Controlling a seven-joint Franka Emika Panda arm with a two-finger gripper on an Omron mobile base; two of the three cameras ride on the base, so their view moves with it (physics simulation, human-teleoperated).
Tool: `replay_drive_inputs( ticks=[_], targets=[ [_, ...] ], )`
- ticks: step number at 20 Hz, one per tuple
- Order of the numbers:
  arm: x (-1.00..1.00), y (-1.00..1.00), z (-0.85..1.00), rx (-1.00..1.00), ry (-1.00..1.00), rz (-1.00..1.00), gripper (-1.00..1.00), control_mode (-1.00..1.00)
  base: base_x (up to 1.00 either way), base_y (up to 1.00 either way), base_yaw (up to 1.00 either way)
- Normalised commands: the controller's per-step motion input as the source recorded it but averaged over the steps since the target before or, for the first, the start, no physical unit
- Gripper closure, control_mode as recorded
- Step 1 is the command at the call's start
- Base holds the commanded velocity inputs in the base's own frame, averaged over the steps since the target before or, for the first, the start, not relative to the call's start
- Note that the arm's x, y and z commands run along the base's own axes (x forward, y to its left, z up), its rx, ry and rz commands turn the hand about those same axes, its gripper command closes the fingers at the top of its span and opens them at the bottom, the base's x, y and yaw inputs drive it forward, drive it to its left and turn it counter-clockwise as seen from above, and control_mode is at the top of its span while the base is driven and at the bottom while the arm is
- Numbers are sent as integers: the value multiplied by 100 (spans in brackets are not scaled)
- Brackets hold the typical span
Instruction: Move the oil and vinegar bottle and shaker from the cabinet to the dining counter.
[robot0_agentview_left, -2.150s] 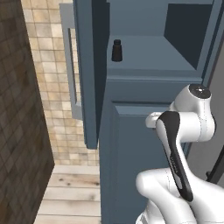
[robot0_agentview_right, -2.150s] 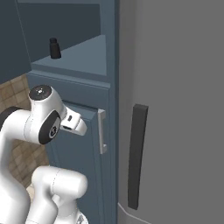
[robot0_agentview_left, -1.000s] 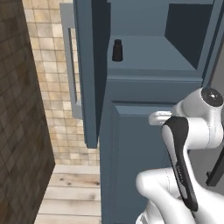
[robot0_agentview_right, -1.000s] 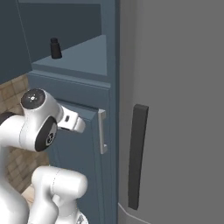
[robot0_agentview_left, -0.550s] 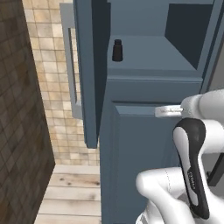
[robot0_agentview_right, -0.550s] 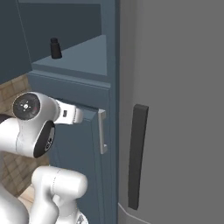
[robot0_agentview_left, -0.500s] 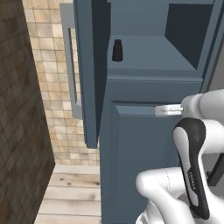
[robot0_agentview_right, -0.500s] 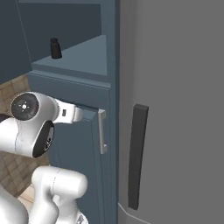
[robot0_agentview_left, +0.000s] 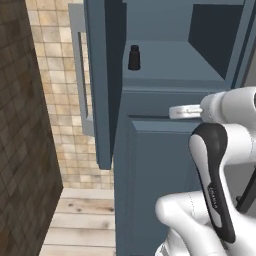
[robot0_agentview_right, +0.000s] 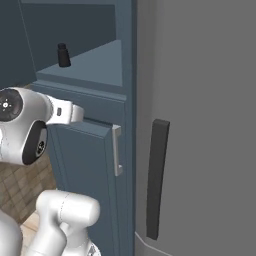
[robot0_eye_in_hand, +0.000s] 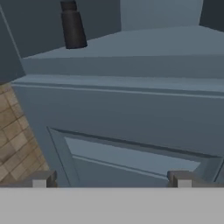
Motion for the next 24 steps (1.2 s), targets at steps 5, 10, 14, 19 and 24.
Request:
replay_drive_inputs(
  ticks=[5,10,14,19,24],
  targets=[
    [10,19,48,-6,3,0,-100,-100,0,0,0],
    [5,6,41,-2,5,0,-100,-100,0,0,0],
    [1,0,16,-1,0,0,-100,-100,0,0,0],
    [3,2,1,0,-1,0,-100,-100,0,0,0],
    [15,0,10,0,0,1,-100,-100,0,0,0]
  ],
)
